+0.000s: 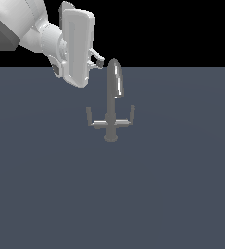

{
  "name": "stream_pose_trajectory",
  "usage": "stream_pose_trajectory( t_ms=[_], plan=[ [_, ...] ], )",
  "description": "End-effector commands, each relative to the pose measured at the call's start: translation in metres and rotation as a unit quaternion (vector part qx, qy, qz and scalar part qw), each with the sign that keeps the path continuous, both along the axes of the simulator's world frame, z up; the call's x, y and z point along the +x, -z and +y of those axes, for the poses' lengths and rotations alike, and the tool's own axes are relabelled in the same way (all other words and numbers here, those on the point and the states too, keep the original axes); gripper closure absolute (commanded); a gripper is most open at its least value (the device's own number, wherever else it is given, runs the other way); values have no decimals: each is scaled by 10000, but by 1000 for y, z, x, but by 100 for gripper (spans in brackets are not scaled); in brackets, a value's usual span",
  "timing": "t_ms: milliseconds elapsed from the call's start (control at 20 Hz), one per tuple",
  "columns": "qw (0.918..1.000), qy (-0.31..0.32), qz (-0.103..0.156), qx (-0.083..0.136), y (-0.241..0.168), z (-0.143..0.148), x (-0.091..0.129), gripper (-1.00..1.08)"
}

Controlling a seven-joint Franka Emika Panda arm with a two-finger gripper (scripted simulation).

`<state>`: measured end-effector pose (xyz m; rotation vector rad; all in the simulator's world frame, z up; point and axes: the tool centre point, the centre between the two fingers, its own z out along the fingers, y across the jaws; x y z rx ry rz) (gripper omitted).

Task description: Turn on the faucet by rotating a designated handle.

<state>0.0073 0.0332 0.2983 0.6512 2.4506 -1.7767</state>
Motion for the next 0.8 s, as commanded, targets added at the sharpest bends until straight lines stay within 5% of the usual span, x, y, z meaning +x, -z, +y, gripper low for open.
stream_pose_trajectory(
  t_ms=[0,350,750],
  plan=[
    [9992,-200,342,-81,9,3,7,108],
    [9888,-700,1283,-315,34,12,25,108],
    [9629,-1177,2353,-601,66,23,42,108]
  ],
)
